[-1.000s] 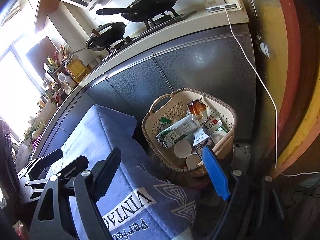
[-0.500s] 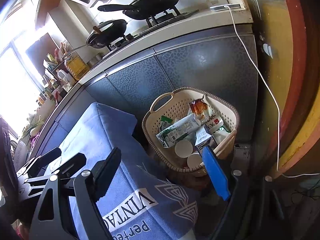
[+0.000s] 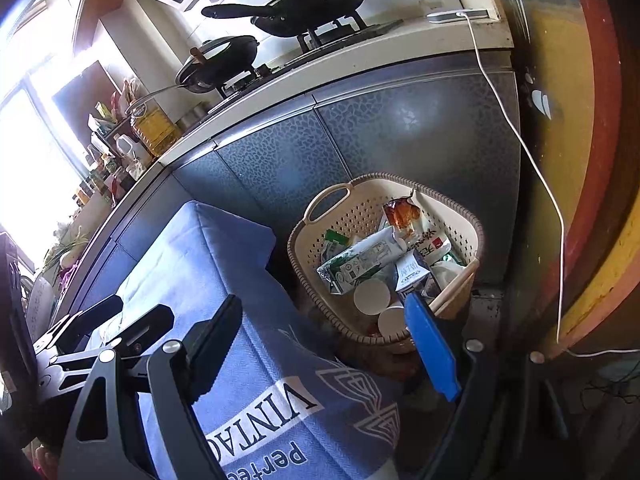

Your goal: Collect trash

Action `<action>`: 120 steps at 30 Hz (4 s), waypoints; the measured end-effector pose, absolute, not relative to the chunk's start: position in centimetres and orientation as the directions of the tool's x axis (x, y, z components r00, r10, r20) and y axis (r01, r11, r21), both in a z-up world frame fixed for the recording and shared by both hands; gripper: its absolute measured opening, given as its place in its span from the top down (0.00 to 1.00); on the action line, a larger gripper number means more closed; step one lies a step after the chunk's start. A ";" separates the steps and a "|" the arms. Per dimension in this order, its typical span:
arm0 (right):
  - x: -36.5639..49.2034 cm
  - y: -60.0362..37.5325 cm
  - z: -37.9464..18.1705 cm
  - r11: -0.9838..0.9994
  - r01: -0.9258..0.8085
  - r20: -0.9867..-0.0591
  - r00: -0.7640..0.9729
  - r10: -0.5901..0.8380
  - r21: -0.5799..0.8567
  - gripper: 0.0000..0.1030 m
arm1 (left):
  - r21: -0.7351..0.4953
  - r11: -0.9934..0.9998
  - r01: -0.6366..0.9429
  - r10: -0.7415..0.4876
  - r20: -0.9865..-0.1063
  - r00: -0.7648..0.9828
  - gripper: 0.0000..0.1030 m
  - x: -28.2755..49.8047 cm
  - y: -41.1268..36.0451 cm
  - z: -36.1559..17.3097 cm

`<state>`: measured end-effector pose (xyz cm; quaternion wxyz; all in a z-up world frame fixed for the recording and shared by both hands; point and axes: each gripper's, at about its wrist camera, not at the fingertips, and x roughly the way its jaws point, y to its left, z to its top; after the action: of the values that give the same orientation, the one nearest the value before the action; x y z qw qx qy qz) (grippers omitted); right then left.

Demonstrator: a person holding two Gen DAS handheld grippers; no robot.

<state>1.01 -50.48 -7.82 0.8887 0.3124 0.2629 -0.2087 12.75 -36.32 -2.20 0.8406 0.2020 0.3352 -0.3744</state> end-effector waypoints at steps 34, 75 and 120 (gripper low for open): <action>1.3 -50.2 -7.4 0.729 0.521 -0.590 0.783 -0.199 0.444 0.20 | 0.156 0.688 0.709 -0.453 -0.672 0.586 0.06 12.4 -35.5 -1.6; 1.7 -49.4 -6.8 0.739 0.513 -0.588 0.784 -0.198 0.436 0.20 | 0.210 0.712 0.670 -0.396 -0.668 0.630 0.06 11.6 -34.6 -1.3; 1.7 -49.5 -7.2 0.737 0.515 -0.592 0.782 -0.194 0.439 0.20 | 0.228 0.715 0.661 -0.347 -0.706 0.617 0.06 11.6 -34.9 -2.1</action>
<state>1.73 -49.51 -7.21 0.8938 0.3040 0.2635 -0.1983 11.62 -34.91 -2.11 0.8664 0.2410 0.3266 -0.2909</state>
